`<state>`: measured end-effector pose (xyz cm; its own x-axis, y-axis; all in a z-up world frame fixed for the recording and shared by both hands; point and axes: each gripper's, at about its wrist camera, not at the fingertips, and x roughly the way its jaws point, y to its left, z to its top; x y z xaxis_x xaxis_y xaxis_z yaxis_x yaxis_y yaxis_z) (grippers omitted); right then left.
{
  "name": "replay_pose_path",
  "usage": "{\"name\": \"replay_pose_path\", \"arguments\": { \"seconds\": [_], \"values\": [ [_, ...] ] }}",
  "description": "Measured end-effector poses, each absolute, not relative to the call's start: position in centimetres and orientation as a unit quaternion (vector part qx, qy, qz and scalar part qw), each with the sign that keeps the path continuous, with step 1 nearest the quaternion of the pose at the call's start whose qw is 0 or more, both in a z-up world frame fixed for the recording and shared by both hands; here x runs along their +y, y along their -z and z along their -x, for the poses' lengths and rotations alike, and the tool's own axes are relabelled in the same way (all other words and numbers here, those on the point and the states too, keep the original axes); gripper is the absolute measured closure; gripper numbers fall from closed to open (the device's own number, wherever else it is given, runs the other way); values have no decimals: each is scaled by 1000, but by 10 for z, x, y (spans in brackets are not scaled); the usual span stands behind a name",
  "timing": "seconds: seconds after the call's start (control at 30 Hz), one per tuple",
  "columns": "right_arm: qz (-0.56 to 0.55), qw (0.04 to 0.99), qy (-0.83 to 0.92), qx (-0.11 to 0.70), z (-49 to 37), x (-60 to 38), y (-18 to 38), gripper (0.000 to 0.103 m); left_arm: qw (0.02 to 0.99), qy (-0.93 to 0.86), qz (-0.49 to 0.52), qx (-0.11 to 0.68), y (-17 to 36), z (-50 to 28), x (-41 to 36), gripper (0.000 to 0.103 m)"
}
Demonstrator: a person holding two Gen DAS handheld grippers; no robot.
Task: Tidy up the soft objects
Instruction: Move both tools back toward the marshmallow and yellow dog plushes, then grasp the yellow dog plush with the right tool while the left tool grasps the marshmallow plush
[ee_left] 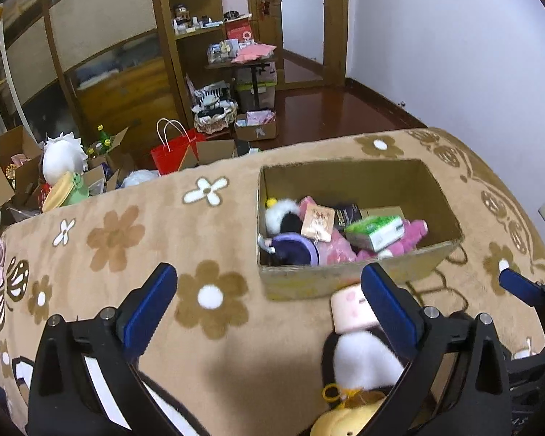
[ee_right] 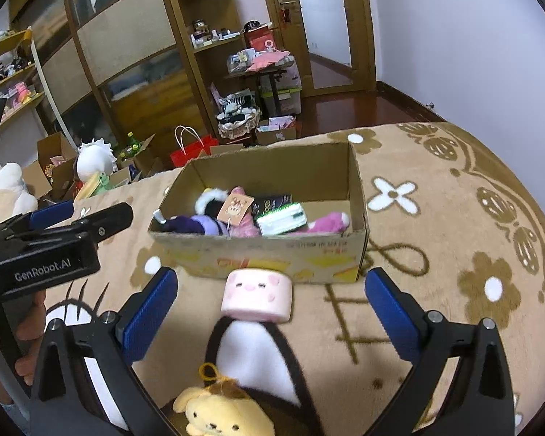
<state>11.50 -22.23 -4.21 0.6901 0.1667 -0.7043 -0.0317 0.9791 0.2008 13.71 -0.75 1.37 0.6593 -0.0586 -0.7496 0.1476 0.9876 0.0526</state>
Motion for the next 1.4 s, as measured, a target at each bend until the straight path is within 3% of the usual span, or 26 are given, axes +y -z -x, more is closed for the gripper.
{"name": "replay_pose_path", "arguments": {
  "seconds": [1.2, 1.4],
  "values": [
    [-126, 828, -89, 538, -63, -198, 125, 0, 886, 84, -54, 452, 34, -88, -7, 3],
    [-147, 806, -102, 564, -66, -198, 143, 4, 884, 84, -47, 458, 40, -88, -7, 3]
  ]
}}
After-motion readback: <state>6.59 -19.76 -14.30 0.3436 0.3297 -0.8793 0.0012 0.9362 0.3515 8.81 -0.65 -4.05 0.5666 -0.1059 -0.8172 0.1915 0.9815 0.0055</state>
